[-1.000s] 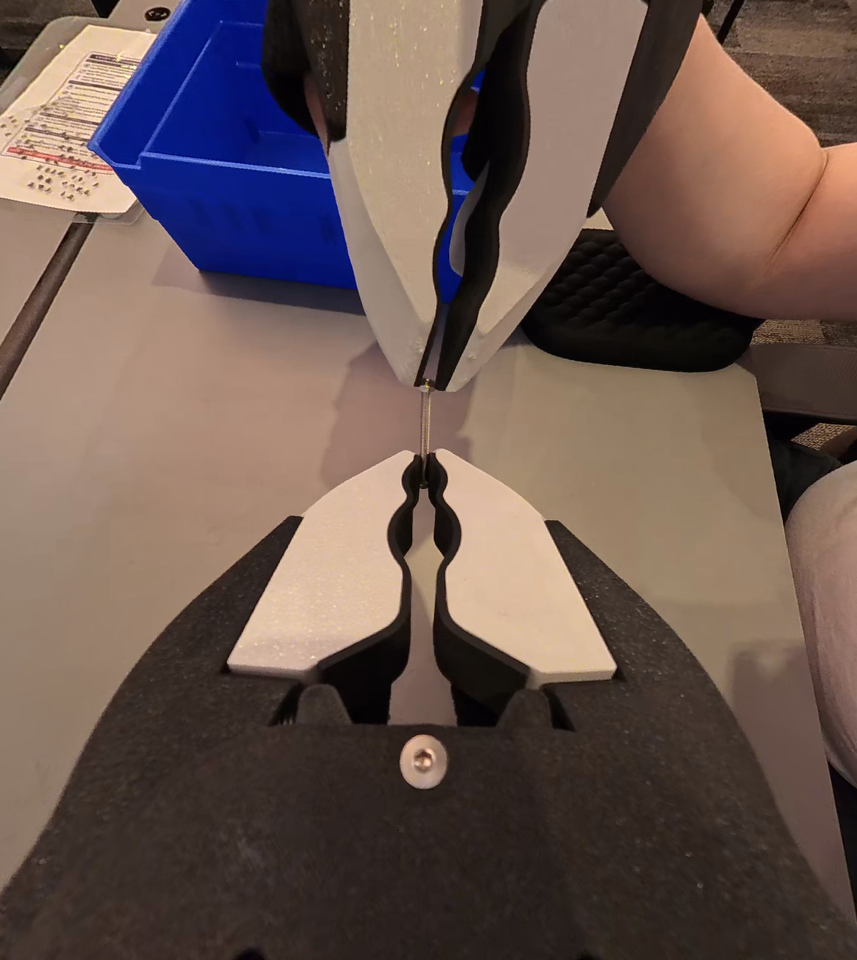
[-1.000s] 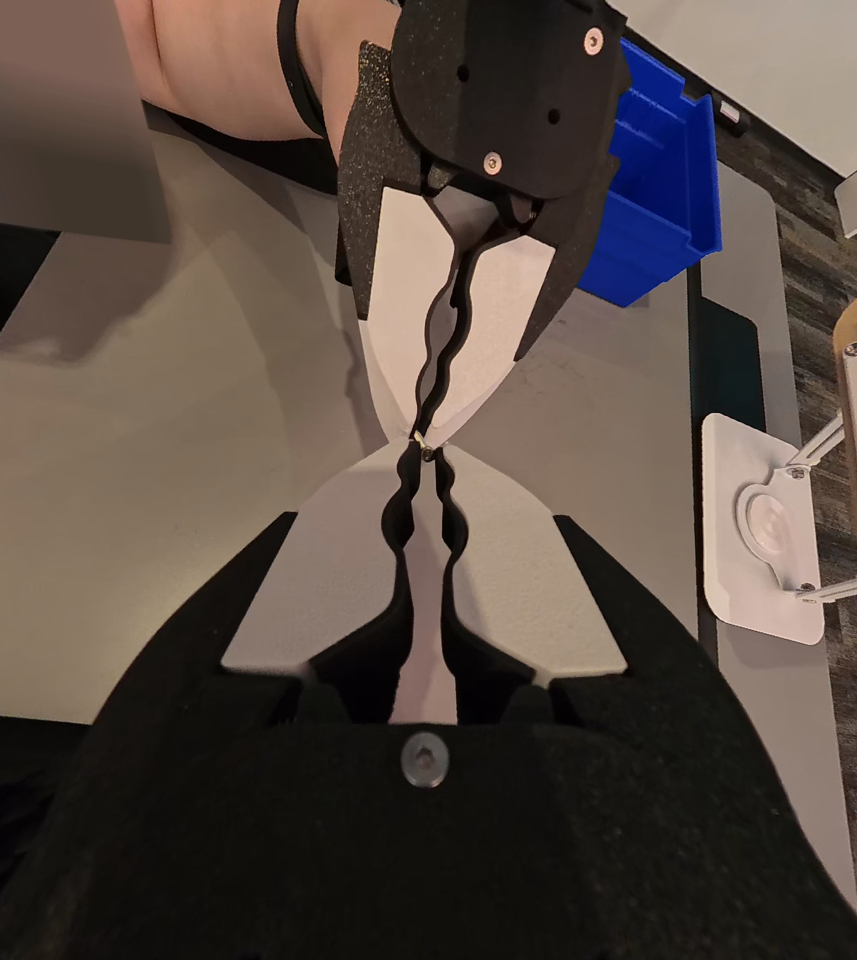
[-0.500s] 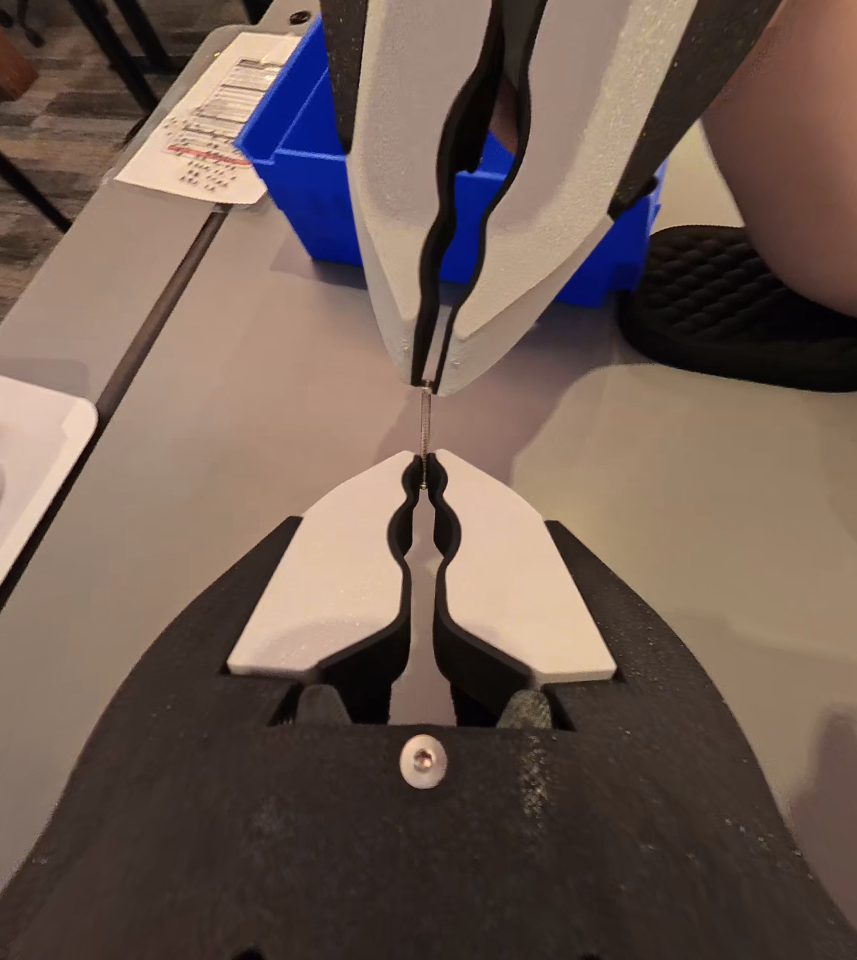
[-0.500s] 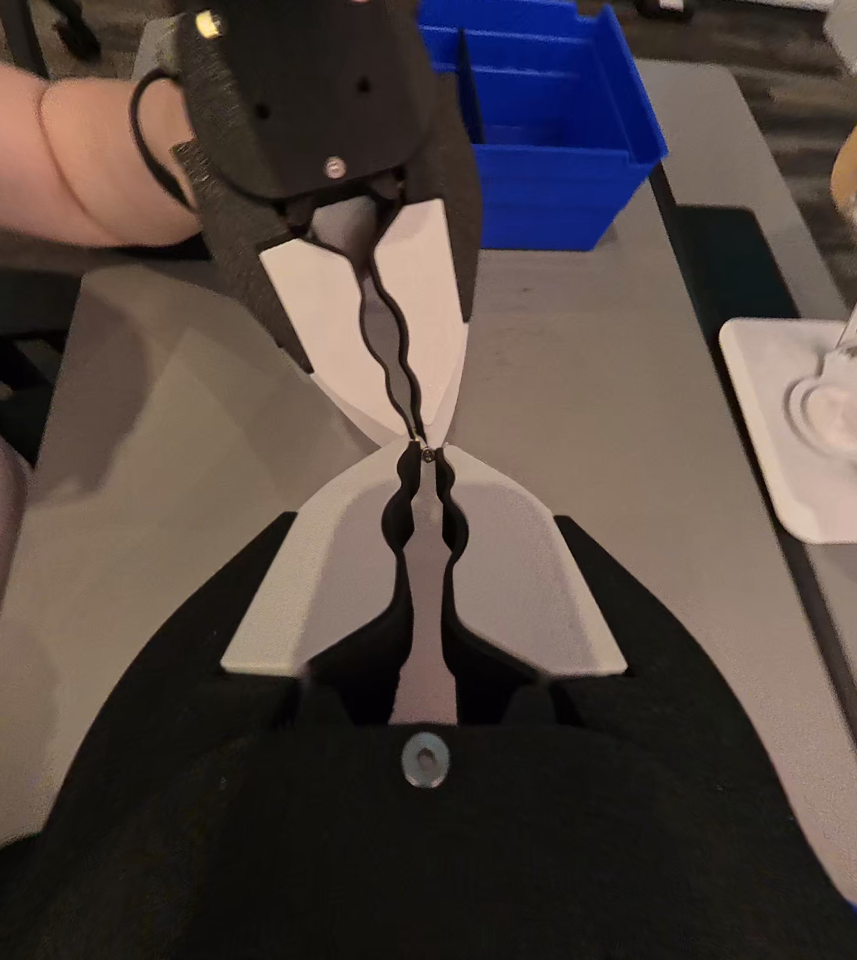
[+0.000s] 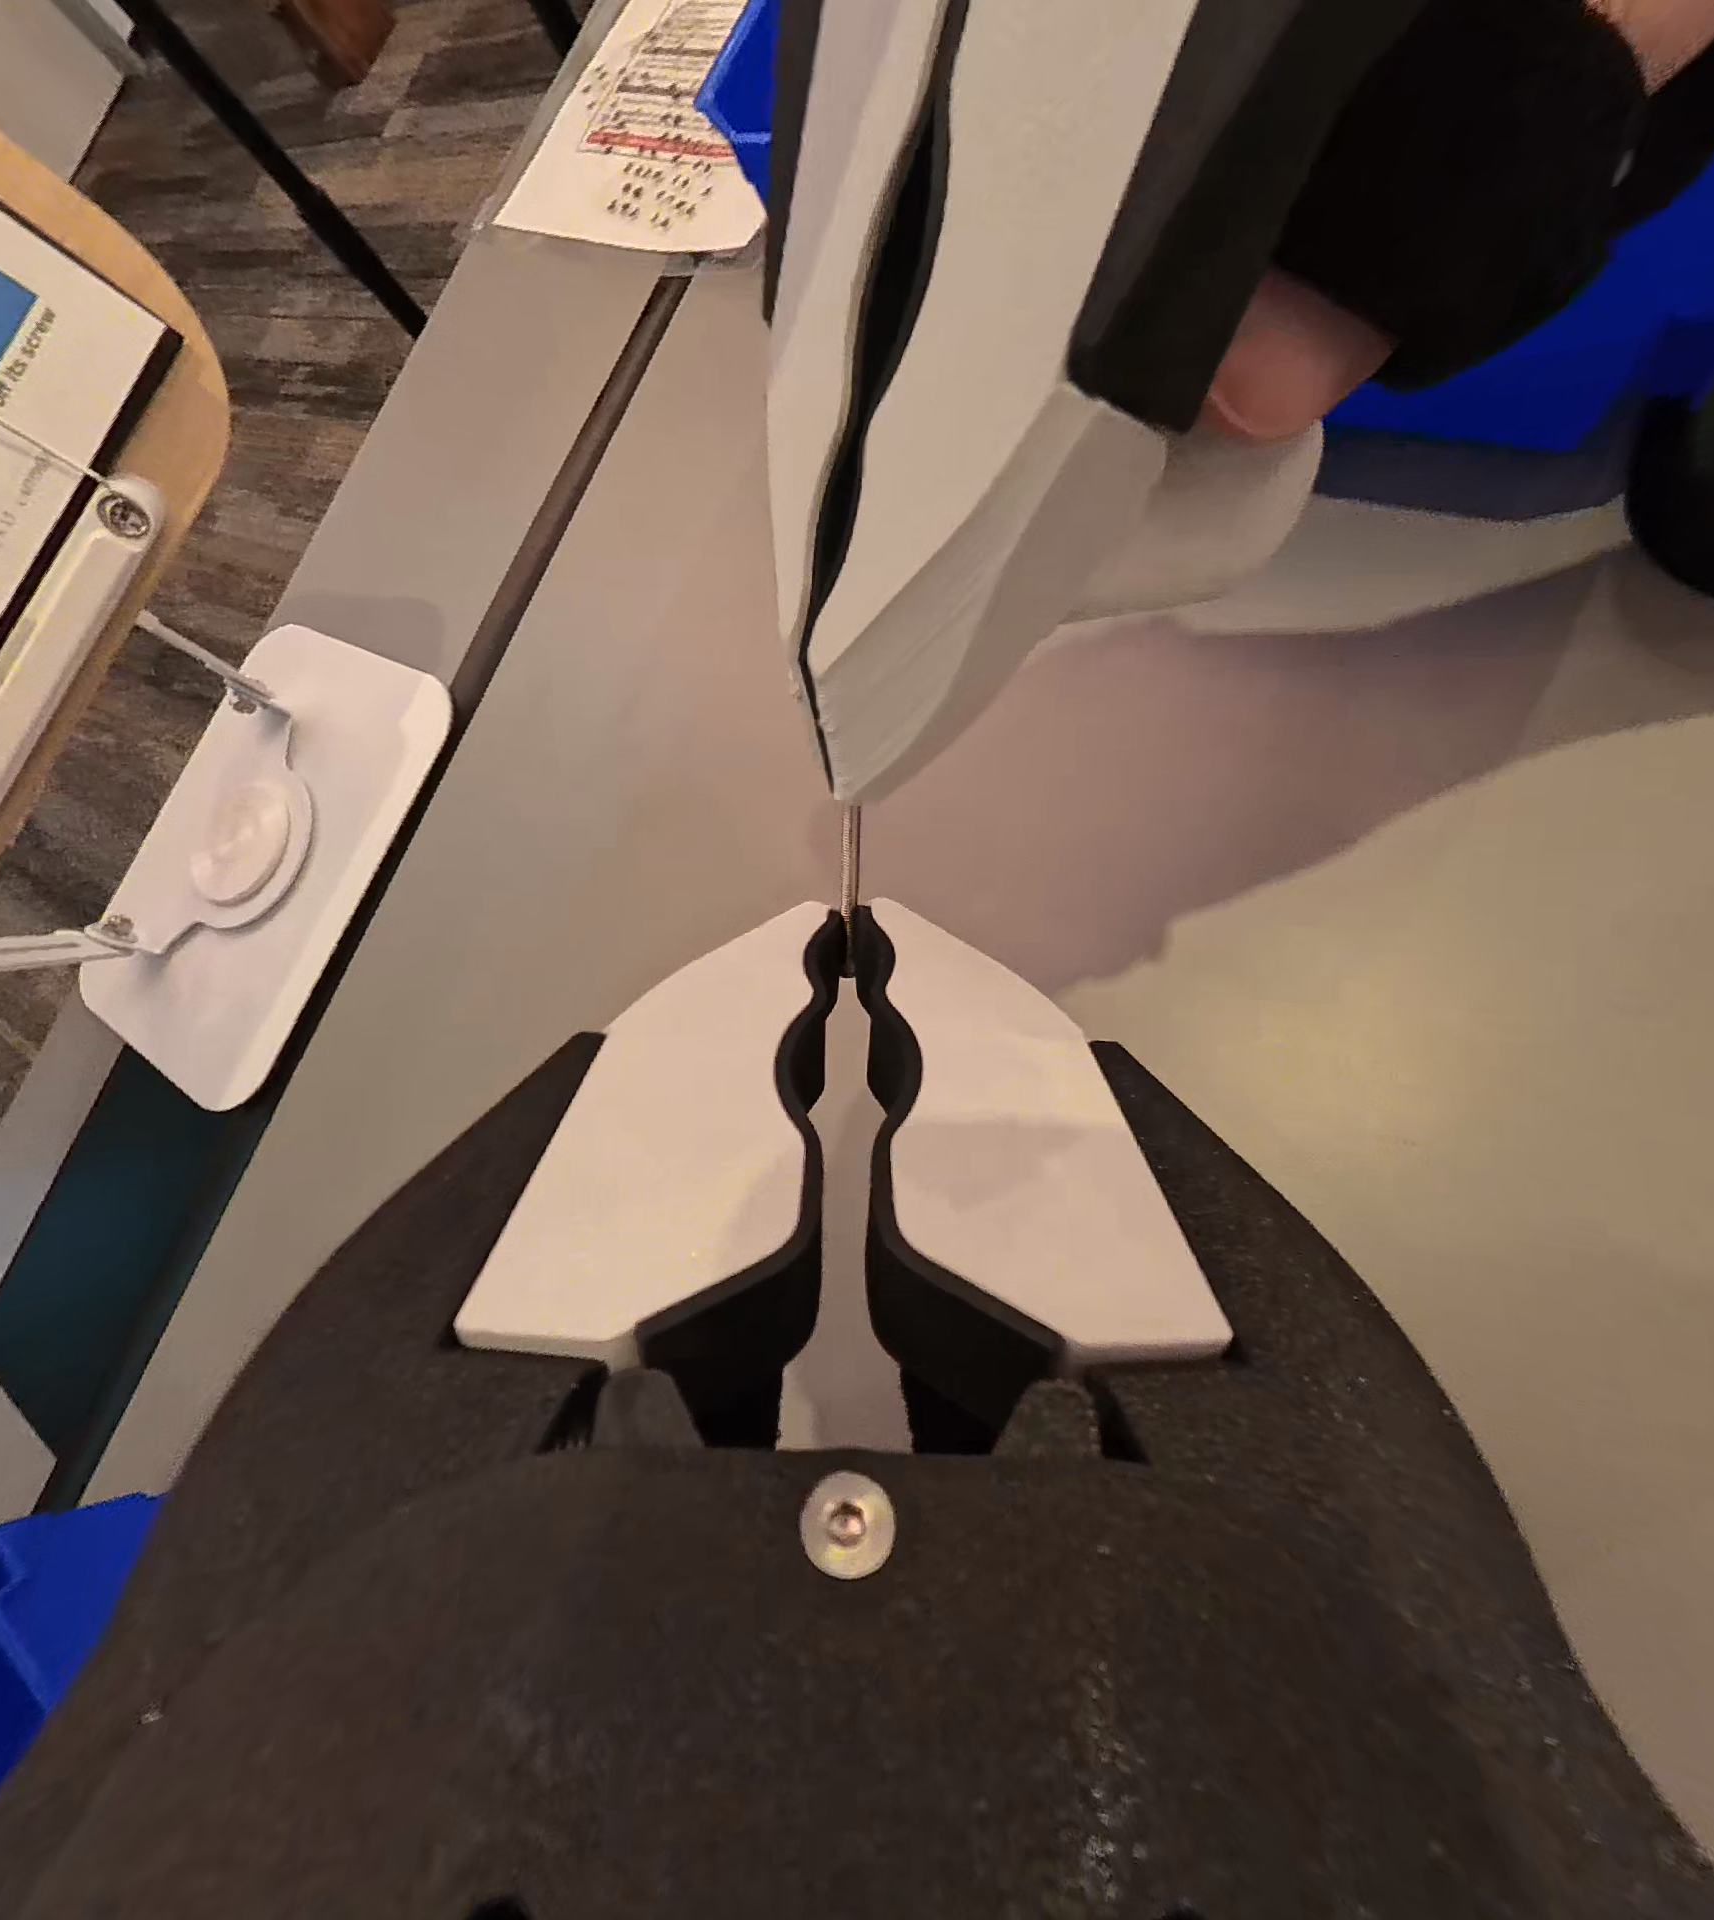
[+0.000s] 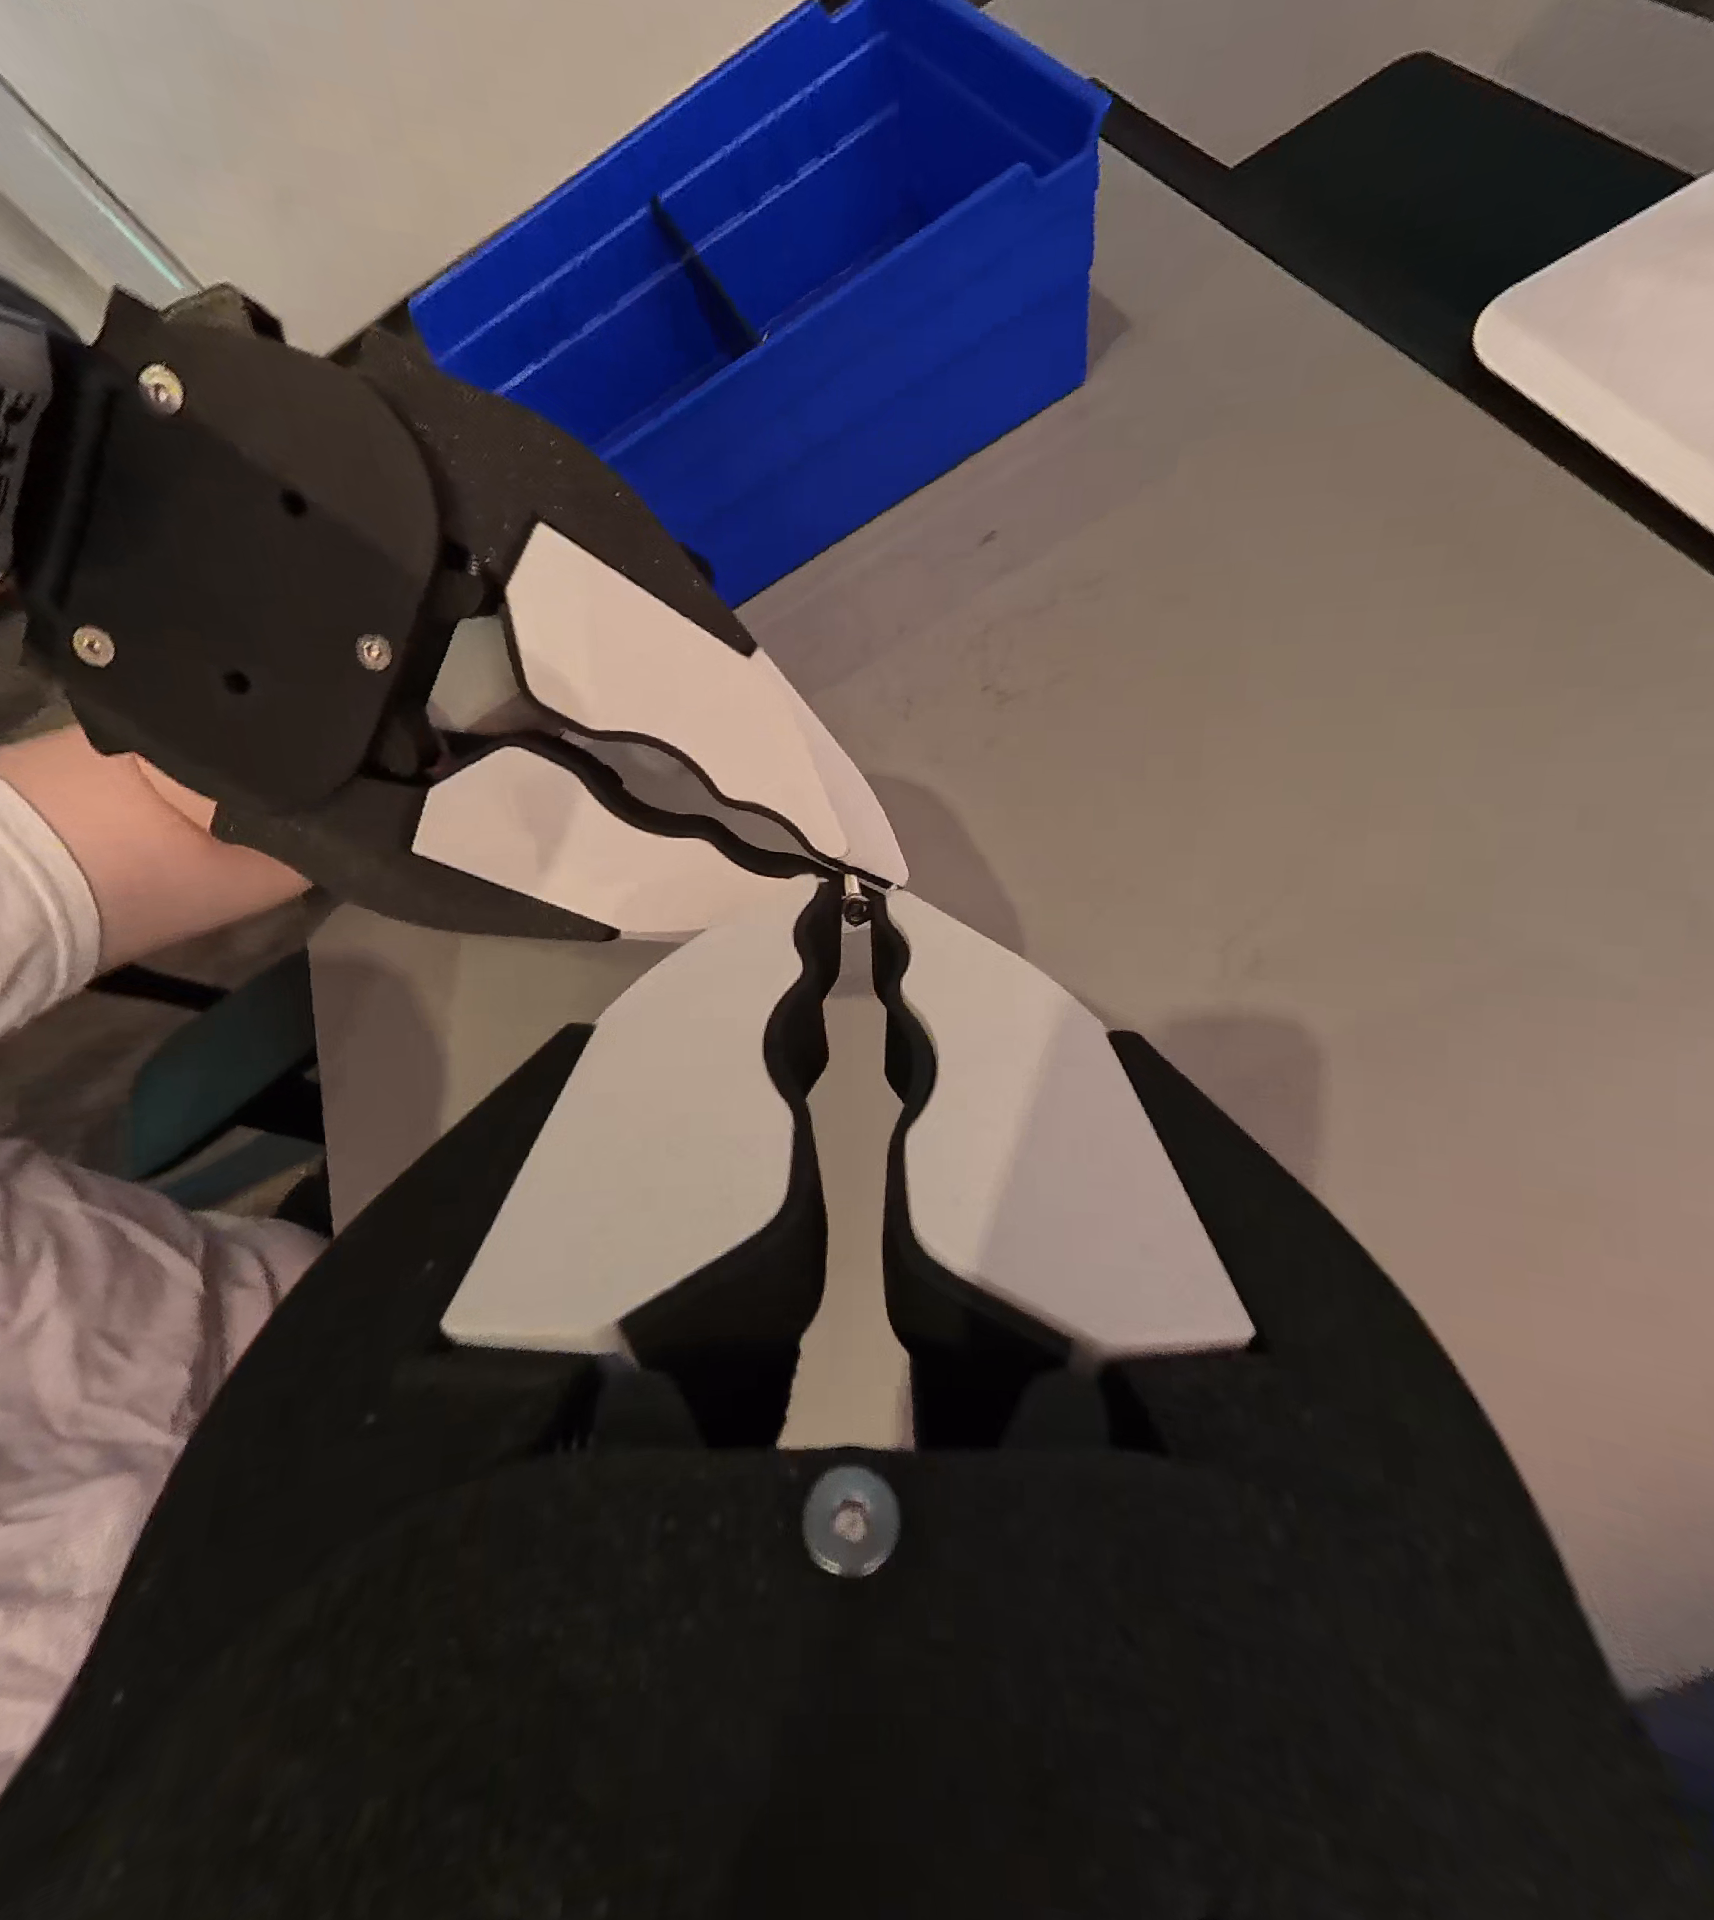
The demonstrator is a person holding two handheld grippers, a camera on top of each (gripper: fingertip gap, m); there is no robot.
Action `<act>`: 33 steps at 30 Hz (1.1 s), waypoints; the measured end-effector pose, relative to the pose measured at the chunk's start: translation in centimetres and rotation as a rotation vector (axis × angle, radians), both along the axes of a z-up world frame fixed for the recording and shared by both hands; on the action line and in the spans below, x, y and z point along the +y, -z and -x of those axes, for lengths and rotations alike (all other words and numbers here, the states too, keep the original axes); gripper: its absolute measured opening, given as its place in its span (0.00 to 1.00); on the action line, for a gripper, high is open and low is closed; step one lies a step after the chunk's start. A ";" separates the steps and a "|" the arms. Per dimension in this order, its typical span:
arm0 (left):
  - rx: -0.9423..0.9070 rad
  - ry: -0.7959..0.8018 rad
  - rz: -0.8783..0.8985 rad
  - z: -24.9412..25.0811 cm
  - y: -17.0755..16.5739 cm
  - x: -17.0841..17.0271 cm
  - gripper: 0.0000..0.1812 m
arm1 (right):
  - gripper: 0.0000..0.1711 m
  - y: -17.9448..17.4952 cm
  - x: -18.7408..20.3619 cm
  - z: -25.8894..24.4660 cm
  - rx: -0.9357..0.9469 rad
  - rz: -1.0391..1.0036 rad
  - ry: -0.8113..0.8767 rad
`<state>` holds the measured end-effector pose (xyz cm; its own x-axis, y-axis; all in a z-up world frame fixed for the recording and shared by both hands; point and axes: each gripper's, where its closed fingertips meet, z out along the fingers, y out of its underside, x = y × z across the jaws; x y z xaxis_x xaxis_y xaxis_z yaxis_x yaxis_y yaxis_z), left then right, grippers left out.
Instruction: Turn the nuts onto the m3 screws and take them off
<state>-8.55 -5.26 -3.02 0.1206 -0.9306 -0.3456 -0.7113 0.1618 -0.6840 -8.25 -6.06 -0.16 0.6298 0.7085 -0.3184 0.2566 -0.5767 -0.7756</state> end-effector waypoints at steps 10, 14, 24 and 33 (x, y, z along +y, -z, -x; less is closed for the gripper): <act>0.018 -0.036 -0.031 0.1 0.4 0.7 0.01 | 0.03 0.4 0.6 0.1 0.009 0.005 0.033; 0.012 -0.037 -0.027 0.1 0.4 0.7 0.01 | 0.03 0.3 0.7 0.1 -0.004 -0.011 0.034; -0.012 -0.023 -0.005 0.1 0.1 0.5 0.01 | 0.04 0.2 0.7 0.4 -0.004 -0.035 0.016; -0.065 0.007 0.029 0.0 -0.7 0.3 0.01 | 0.14 -2.7 1.1 0.6 0.021 -0.255 -0.027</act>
